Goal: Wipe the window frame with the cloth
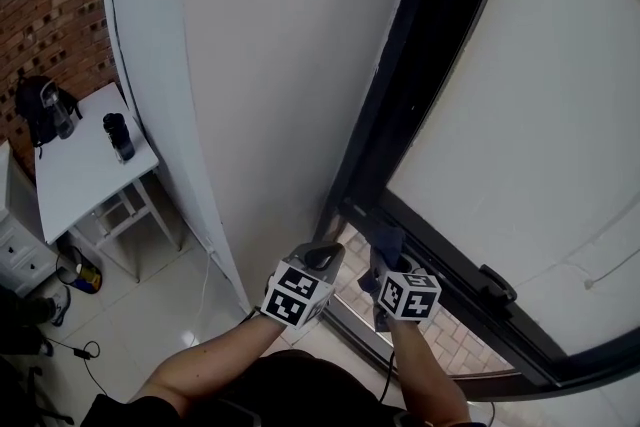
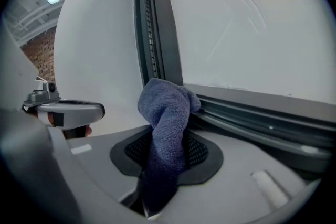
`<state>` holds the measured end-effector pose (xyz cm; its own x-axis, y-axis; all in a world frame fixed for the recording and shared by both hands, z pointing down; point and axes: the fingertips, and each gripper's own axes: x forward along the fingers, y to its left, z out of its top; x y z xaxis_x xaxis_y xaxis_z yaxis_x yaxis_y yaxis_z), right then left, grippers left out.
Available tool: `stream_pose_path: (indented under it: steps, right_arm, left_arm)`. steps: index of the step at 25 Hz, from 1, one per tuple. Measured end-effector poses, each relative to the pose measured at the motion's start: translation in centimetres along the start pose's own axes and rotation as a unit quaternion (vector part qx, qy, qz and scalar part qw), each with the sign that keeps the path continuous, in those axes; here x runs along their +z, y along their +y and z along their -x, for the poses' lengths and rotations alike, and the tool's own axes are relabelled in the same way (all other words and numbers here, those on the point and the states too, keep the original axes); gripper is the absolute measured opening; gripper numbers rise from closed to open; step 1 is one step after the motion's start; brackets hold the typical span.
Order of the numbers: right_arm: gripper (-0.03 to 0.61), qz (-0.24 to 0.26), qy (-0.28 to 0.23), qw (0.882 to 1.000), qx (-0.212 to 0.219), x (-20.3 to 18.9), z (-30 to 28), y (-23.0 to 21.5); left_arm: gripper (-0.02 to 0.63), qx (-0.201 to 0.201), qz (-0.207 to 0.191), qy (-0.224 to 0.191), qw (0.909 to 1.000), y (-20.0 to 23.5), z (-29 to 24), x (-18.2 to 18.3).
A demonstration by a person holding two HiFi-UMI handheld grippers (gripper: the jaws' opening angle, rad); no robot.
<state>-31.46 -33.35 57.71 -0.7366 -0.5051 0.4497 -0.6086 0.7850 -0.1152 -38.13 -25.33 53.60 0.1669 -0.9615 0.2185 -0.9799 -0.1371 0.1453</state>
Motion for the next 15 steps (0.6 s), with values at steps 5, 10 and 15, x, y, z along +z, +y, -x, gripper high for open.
stream_pose_path:
  steps: [5,10,15]
  right_arm:
    - [0.123,0.001,0.006,1.000,0.020,1.0,-2.9,2.2]
    - [0.123,0.006,0.006,1.000,0.029,2.2,-4.8,3.9]
    - [0.123,0.005,0.007,0.999,0.037,2.3,-5.4,4.8]
  left_arm:
    - [-0.006,0.014,0.002,0.002,0.9999,1.6,1.1,-0.3]
    - [-0.006,0.021,-0.001,0.000,0.9998,2.5,2.0,-0.1]
    - [-0.006,0.023,-0.001,0.000,0.9997,2.8,2.4,-0.2]
